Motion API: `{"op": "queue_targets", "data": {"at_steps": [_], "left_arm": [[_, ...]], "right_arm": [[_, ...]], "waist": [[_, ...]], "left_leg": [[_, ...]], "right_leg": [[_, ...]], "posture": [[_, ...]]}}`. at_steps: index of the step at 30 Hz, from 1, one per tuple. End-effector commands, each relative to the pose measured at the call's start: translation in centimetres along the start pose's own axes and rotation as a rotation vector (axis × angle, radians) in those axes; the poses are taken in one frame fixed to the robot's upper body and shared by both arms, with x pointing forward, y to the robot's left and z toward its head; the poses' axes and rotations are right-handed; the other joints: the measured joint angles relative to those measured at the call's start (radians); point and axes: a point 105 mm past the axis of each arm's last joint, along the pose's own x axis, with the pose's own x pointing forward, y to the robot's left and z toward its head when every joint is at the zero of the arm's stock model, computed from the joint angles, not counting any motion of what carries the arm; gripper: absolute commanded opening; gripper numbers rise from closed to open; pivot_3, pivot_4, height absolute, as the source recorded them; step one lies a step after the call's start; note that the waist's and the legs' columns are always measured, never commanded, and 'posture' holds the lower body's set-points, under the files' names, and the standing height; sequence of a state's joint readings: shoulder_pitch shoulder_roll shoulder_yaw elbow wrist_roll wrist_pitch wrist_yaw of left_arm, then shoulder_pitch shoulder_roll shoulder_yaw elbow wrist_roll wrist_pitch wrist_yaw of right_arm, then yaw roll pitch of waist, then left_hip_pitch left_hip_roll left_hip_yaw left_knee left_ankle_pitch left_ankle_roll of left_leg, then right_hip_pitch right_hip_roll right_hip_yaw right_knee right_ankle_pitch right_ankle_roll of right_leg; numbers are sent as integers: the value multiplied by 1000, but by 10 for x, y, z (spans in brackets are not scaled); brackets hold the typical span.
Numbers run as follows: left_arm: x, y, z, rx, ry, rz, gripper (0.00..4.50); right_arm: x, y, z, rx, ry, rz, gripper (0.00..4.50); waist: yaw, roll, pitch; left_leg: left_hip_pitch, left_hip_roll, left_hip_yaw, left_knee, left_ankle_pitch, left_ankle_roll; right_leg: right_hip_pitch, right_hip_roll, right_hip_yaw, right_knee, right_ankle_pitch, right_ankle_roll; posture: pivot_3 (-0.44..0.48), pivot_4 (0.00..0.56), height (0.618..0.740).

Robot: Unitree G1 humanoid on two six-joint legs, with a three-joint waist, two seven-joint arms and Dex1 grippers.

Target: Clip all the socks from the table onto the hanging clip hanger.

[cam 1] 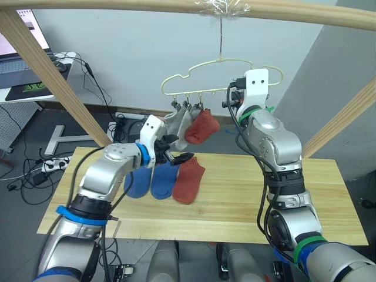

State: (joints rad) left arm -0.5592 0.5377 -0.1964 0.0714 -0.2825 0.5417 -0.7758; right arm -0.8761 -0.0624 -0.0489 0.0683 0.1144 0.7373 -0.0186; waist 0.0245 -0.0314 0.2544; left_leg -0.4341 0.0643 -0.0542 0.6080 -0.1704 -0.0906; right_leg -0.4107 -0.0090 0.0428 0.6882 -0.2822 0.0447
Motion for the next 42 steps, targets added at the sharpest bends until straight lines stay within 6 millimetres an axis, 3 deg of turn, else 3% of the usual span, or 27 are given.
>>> {"op": "queue_targets", "data": {"at_steps": [1,6,16,25,28,40,42], "left_arm": [[14,2,-12,65,25,9,4479],[33,8,-40,84,116,26,4479],[57,10,-70,75,221,33,4479],[67,2,-94,104,340,2,4479],[68,2,-96,116,342,-2,3858],[72,-9,-92,107,299,-54,116],[74,-11,-83,90,260,-62,38]], "right_arm": [[-2,8,28,1,-87,33,0],[-3,10,33,-2,-94,42,0],[-4,11,37,-3,-101,46,0],[-6,10,39,-2,-103,41,0],[-6,9,38,-1,-102,38,0],[-7,11,36,4,-91,45,0],[-7,12,37,10,-90,50,0]], "waist": [[0,0,0],[-1,0,0],[-1,0,0],[-2,0,0],[-3,0,0],[-6,0,0],[-6,0,0]], "left_leg": [[0,0,0,0,0,0],[0,0,0,0,0,0],[-1,0,1,0,0,0],[-1,0,1,0,0,0],[0,0,0,0,0,0],[0,0,0,0,0,0],[0,0,0,0,0,0]], "right_leg": [[0,0,0,0,0,0],[-1,0,0,1,0,0],[-1,0,0,1,0,0],[-1,0,0,2,0,0],[-1,0,0,2,0,0],[-1,0,0,3,0,0],[-1,0,0,3,0,0]], "posture": [[173,193,740],[156,194,740],[156,194,740],[119,194,740],[114,195,740],[114,195,740],[114,195,740]]}}
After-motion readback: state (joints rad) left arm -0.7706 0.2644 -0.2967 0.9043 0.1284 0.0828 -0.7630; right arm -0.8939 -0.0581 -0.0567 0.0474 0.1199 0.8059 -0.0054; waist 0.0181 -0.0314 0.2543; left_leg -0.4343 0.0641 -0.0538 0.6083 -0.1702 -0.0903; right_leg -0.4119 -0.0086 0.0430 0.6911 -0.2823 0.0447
